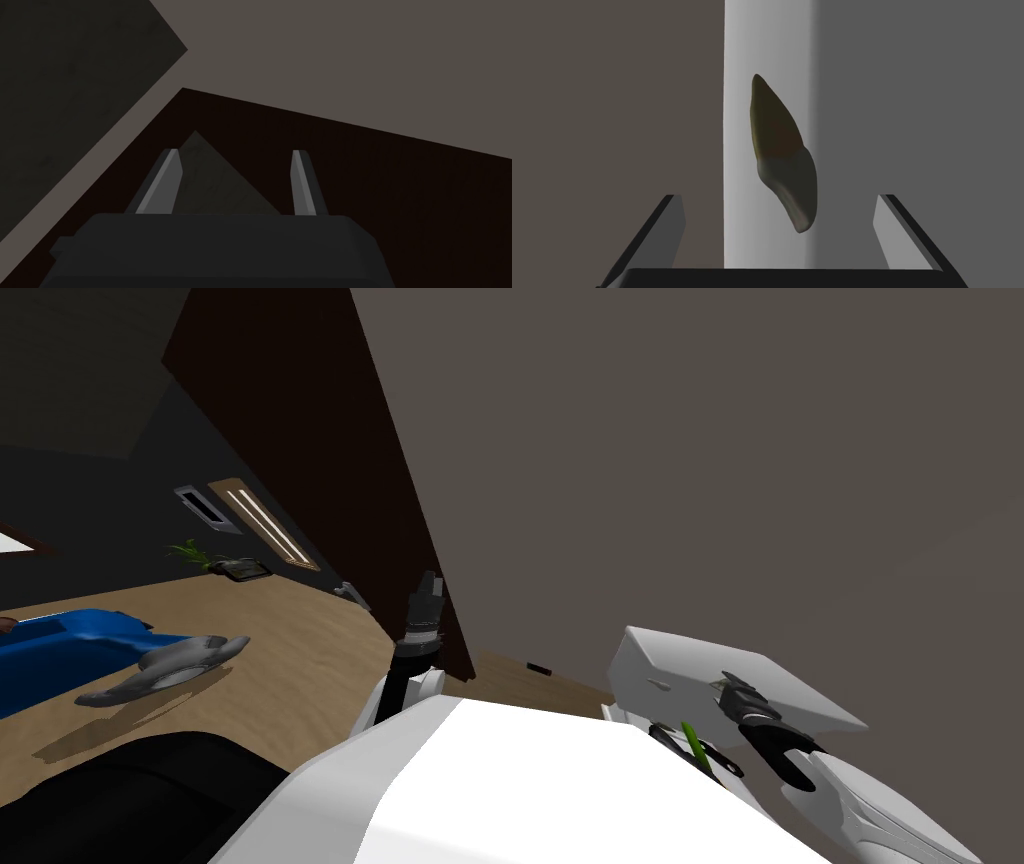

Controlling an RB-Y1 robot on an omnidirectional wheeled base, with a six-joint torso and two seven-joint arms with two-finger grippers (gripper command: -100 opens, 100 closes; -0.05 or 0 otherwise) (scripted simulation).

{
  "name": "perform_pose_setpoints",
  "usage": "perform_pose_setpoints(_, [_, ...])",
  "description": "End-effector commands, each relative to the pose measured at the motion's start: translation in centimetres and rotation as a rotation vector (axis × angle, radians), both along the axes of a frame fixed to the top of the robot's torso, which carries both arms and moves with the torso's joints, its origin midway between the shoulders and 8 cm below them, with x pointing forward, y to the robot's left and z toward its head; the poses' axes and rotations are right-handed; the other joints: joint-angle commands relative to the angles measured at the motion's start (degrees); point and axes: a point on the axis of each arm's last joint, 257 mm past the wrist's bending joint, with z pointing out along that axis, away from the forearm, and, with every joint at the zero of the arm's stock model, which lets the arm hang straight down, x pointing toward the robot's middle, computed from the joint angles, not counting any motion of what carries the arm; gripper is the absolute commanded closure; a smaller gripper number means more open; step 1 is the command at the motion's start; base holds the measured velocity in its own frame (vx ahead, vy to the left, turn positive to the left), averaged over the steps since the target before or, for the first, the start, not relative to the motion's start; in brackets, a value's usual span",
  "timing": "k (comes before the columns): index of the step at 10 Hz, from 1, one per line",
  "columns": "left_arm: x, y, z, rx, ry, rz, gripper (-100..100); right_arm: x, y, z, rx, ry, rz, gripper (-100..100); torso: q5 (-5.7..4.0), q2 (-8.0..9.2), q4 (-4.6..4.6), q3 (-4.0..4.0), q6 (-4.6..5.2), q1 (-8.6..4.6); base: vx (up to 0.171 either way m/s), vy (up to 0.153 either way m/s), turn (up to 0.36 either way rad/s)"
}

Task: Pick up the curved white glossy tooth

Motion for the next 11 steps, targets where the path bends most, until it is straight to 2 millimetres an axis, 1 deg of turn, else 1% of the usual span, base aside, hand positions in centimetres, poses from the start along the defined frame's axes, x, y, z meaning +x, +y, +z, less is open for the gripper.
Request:
perform_pose_setpoints(1, [0.0,0.0,0.0,0.0,0.0,0.0,0,-0.25,-0.58,-0.09,-0.029,0.029,0.005,-100,0.0,0.0,0.0,0.0,0.0,0.0,-0.027,0.002,0.085])
perform_pose_setpoints(3, [0.0,0.0,0.0,0.0,0.0,0.0,0,-0.24,-0.65,-0.04,-0.03,0.03,0.004,-100,-0.01,-0.05,-0.01,-0.03,0.02,-0.01,-0.013,0.0,0.025])
perform_pose_setpoints(4, [0.0,0.0,0.0,0.0,0.0,0.0,0,-0.25,-0.66,-0.06,-0.033,0.032,0.006,0,-0.01,-0.09,-0.02,-0.05,0.03,-0.01,0.0,0.0,0.0])
perform_pose_setpoints(5, [0.0,0.0,0.0,0.0,0.0,0.0,0,-0.25,-0.66,-0.06,-0.033,0.032,0.006,-100,-0.01,-0.11,-0.03,-0.07,0.03,-0.01,0.0,0.0,0.0])
perform_pose_setpoints(6, [0.0,0.0,0.0,0.0,0.0,0.0,0,-0.25,-0.66,-0.06,-0.033,0.032,0.006,100,-0.01,-0.13,-0.03,-0.07,0.03,-0.01,0.0,0.0,0.0])
perform_pose_setpoints(10, [0.0,0.0,0.0,0.0,0.0,0.0,0,-0.23,-0.66,-0.03,-0.033,0.032,0.006,100,-0.02,-0.14,-0.04,-0.09,0.03,-0.01,0.0,0.0,0.0])
perform_pose_setpoints(11, [0.0,0.0,0.0,0.0,0.0,0.0,0,-0.23,-0.66,-0.03,-0.033,0.032,0.006,0,-0.02,-0.14,-0.04,-0.08,0.03,-0.01,0.0,0.0,0.0])
